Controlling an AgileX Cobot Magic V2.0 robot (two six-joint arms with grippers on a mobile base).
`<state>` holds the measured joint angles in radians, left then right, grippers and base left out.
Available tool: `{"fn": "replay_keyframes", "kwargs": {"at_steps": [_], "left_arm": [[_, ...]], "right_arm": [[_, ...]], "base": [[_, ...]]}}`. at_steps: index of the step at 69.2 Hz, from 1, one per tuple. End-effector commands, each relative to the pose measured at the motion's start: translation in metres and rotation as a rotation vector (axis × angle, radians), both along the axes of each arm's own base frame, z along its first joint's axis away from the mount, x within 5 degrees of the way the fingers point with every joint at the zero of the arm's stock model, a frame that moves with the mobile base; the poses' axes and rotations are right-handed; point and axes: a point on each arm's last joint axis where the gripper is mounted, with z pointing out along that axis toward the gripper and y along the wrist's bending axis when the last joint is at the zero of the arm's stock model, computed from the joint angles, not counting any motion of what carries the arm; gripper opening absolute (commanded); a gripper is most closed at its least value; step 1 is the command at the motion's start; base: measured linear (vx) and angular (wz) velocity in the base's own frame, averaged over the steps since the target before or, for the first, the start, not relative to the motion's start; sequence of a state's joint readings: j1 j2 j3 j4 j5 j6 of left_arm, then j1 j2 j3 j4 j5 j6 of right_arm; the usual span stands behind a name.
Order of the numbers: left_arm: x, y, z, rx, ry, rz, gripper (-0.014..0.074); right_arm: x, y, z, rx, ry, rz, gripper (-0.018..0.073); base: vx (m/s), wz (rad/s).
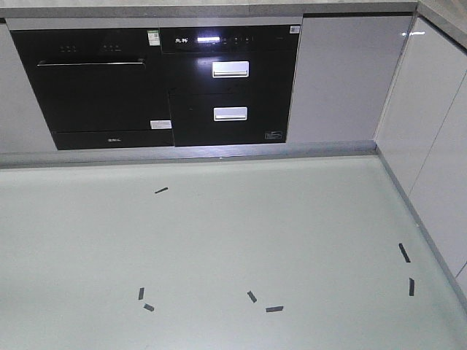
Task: Transfer vegetables to tray and serve
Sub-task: 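Drive the base toward the counter with the pot, tray and plate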
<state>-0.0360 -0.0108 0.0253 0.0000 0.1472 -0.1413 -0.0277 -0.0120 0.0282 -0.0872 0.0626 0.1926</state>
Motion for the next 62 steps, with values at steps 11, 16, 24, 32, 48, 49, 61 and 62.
{"fn": "replay_keyframes", "kwargs": {"at_steps": [11,16,24,32,48,49,61,62], "left_arm": [[0.0016,-0.0001,-0.0001,-0.006,-0.053,-0.001,-0.0006],[0.0016,-0.0001,-0.0001,-0.006,-0.053,-0.001,-0.0006],[0.0016,-0.0001,-0.0001,-0.006,-0.053,-0.001,-0.0006],[0.0016,-0.0001,-0.0001,-0.006,-0.053,-0.001,-0.0006],[0.0016,-0.0001,-0.0001,-0.006,-0.053,-0.001,-0.0006],[0.0016,-0.0001,-0.0001,-0.006,-0.053,-0.001,-0.0006],[0.0016,-0.0001,-0.0001,-0.006,-0.053,-0.001,-0.0006],[0.0016,-0.0001,-0.0001,-0.006,-0.053,-0.001,-0.0006]], "right_arm": [[0.0,0.0003,0.0026,-0.017,-0.068,0.001,-0.0002],[0.0,0.0003,0.0026,-0.017,-0.068,0.001,-0.0002],[0.0,0.0003,0.0026,-0.017,-0.068,0.001,-0.0002],[0.0,0.0003,0.0026,-0.017,-0.068,0.001,-0.0002],[0.0,0.0003,0.0025,-0.017,-0.067,0.001,-0.0002],[0.0,0.0003,0.0025,-0.017,-0.067,0.001,-0.0002],[0.0,0.0003,0.0025,-0.017,-0.067,0.001,-0.0002],[0.0,0.0003,0.0025,-0.017,-0.067,0.001,-0.0002]], "base": [[0.0,0.0],[0.0,0.0],[0.0,0.0],[0.0,0.0],[0.0,0.0],[0.0,0.0],[0.0,0.0],[0.01,0.0]]}}
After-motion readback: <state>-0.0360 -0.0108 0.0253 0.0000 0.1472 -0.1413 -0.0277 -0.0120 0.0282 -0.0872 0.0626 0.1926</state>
